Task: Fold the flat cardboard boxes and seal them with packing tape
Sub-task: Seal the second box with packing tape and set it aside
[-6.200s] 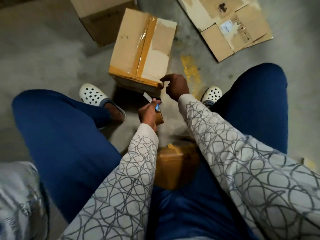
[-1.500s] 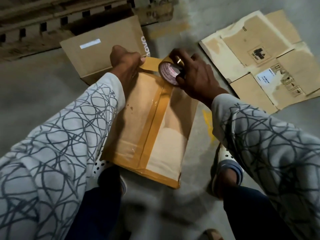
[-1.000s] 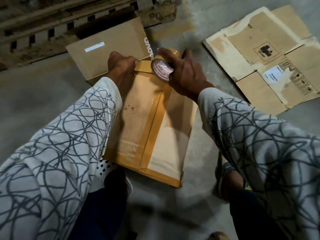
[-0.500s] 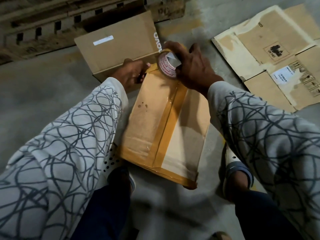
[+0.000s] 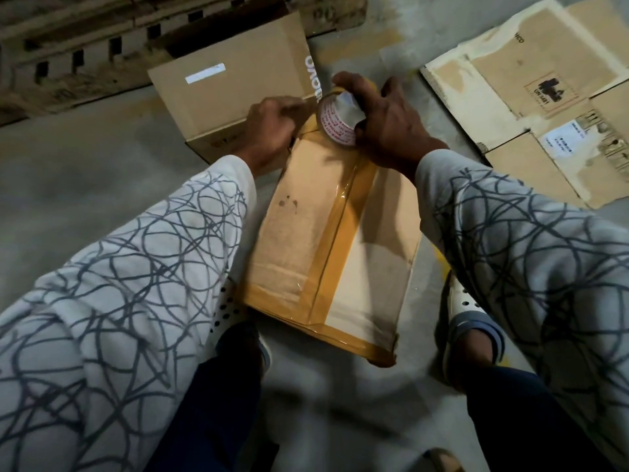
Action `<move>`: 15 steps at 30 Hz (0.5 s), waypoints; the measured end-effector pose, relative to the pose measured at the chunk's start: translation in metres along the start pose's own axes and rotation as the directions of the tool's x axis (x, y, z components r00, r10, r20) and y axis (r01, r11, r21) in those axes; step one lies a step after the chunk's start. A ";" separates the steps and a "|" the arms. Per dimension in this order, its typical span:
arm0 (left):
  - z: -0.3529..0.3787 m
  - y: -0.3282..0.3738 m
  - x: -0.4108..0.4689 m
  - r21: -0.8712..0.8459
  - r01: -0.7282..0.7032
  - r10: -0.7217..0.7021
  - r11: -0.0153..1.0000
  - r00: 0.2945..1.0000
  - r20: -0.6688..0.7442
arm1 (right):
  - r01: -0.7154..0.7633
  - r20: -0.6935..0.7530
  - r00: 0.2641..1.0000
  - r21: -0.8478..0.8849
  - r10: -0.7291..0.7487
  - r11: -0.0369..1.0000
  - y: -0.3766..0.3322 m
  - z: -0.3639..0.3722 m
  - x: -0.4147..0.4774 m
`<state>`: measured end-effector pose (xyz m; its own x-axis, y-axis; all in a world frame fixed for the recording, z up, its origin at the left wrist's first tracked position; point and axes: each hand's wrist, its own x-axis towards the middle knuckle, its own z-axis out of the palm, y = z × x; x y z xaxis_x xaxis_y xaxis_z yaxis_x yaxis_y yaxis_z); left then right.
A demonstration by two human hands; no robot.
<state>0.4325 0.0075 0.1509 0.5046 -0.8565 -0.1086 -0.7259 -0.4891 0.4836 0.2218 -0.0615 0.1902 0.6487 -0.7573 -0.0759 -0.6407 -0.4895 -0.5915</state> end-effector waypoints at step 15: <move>0.041 0.021 -0.066 0.125 -0.227 0.232 0.966 0.972 -0.029 | 0.116 0.056 0.993 -0.197 -0.107 0.973 0.001 -0.016 0.002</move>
<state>0.3645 0.0471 0.1329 0.3359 -0.9414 0.0316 -0.8739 -0.2990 0.3832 0.2161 -0.0698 0.2023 0.7356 -0.6750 -0.0572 -0.6294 -0.6497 -0.4263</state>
